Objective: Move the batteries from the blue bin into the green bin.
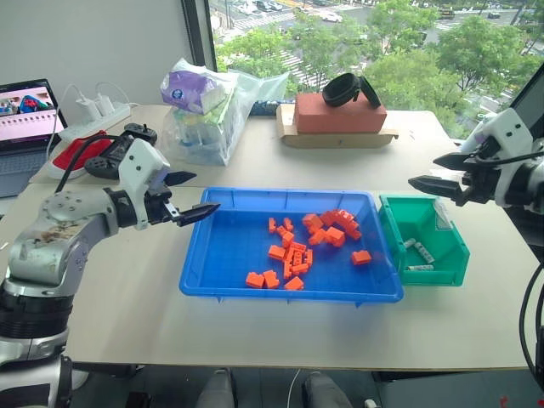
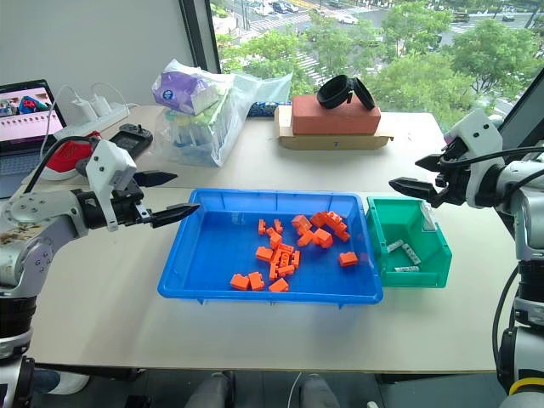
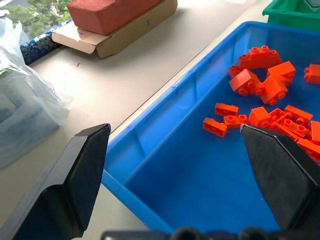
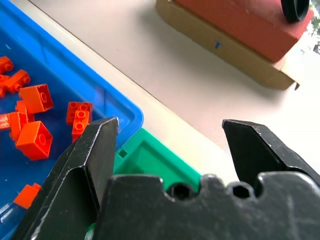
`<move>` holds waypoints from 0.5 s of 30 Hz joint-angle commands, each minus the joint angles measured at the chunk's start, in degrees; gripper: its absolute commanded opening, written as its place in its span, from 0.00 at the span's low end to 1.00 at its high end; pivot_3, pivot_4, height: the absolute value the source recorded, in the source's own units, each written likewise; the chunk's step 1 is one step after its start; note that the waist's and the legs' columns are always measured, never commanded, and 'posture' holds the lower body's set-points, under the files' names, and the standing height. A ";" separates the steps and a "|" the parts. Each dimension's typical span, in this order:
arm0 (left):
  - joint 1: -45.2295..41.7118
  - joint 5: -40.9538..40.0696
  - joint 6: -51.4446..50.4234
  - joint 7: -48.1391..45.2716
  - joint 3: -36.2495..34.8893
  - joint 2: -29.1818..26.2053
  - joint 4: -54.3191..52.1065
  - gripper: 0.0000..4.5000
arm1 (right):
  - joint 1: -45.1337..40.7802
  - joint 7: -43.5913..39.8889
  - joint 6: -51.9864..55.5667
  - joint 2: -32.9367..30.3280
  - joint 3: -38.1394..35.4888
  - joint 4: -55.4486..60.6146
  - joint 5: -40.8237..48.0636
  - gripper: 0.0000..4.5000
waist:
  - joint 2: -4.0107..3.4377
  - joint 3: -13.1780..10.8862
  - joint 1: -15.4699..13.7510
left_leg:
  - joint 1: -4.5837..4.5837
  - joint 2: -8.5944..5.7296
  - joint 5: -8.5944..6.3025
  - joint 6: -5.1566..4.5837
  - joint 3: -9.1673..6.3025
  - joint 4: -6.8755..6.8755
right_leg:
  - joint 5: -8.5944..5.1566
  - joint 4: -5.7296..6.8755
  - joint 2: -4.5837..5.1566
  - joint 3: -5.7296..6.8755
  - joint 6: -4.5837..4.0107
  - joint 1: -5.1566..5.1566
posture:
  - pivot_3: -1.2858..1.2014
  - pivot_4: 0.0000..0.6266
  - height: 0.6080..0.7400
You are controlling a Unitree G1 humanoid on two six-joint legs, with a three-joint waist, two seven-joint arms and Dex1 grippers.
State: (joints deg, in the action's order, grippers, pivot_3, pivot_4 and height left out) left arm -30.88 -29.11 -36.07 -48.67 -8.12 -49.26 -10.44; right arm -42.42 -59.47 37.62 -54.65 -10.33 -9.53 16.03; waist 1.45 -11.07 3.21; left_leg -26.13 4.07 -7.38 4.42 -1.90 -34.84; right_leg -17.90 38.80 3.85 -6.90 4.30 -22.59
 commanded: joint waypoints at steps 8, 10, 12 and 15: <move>10.16 0.96 3.97 5.64 -12.66 0.88 -0.28 1.00 | 9.56 -2.21 -4.77 -1.96 -5.27 -4.38 3.42 0.87 | 0.00 0.00 -0.26 | 0.08 0.00 -0.01 -0.01 0.00 -0.03 | 0.00 -0.03 0.02 -0.01 0.00 0.11 | 0.52 0.24 1.00; 11.37 0.71 4.02 6.34 -13.36 1.41 -0.82 1.00 | 8.32 0.17 -6.58 -0.65 -5.77 -8.62 3.25 0.87 | 0.00 0.00 -0.23 | 0.12 0.00 0.00 0.00 0.01 -0.06 | 0.00 0.01 0.01 -0.02 0.00 0.15 | 0.52 0.24 1.00; 12.49 0.40 3.89 7.26 -14.15 2.22 -1.58 1.00 | 7.24 1.96 -8.76 0.21 -5.60 -12.90 2.66 0.87 | 0.00 0.00 -0.10 | 0.31 0.00 0.00 0.00 0.01 -0.07 | 0.01 0.01 0.01 -0.02 0.00 0.32 | 0.52 0.24 1.00; 14.61 0.24 4.35 8.36 -15.63 3.38 -1.93 1.00 | 5.13 3.93 -13.13 0.90 -4.85 -19.93 1.08 0.87 | 0.00 0.00 0.02 | 0.36 0.00 0.00 0.00 0.01 -0.04 | 0.00 0.01 0.00 -0.02 0.00 0.35 | 0.52 0.24 1.00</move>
State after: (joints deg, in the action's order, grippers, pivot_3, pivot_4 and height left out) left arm -16.85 -28.48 -33.16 -41.29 -21.22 -45.89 -10.56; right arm -35.62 -56.82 27.97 -53.31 -13.87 -26.64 18.05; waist 1.45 -11.07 3.23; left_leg -25.77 4.07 -7.38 4.42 -1.89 -34.87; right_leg -17.90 38.80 3.85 -6.92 4.30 -22.25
